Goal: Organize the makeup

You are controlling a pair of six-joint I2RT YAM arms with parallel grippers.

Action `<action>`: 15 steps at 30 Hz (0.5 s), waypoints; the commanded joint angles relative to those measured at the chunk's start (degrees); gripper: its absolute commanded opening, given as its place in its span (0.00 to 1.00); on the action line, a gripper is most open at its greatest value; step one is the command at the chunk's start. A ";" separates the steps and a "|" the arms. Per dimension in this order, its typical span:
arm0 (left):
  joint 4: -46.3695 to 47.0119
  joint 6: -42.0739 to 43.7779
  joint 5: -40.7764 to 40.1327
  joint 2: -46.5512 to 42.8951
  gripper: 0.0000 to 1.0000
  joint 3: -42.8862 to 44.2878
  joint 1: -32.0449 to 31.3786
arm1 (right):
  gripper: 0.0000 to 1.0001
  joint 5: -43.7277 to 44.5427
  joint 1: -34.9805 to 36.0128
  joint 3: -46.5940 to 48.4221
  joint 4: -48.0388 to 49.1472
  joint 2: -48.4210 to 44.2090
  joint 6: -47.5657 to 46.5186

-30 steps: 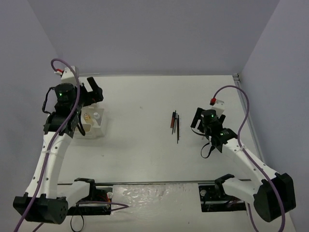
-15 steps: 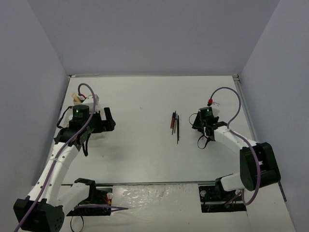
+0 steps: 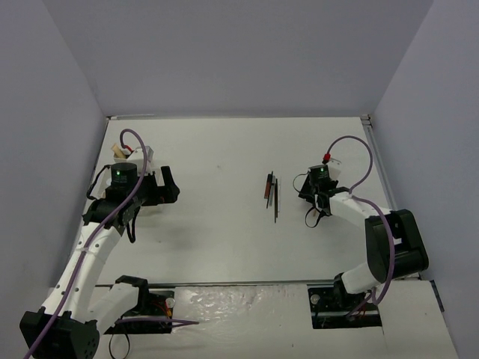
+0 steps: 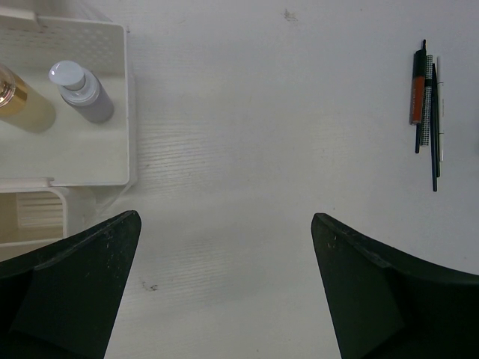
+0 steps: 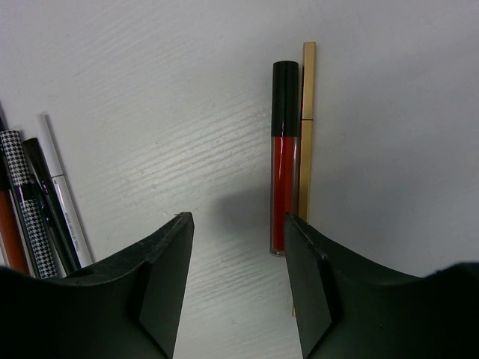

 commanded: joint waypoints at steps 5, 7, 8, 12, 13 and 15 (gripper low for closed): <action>2.54 0.37 0.26 -0.56 0.97 3.10 -0.28 | 0.47 0.10 -0.84 1.21 4.39 2.38 0.46; 2.54 0.38 0.26 -0.49 0.97 3.10 -0.28 | 0.46 0.15 -0.84 1.15 4.46 2.80 0.45; 2.54 0.35 0.23 -0.49 0.97 3.10 -0.28 | 0.46 0.19 -0.84 1.10 4.48 2.93 0.48; 2.54 0.44 0.23 -0.50 0.97 3.01 -0.28 | 0.45 0.36 -0.84 0.94 4.63 3.60 0.49; 2.54 0.44 0.23 -0.58 0.97 3.01 -0.28 | 0.45 0.27 -0.84 0.94 4.72 3.78 0.49; 2.54 0.44 0.18 -0.55 0.97 3.01 -0.28 | 0.44 0.27 -0.84 1.07 4.89 4.22 0.52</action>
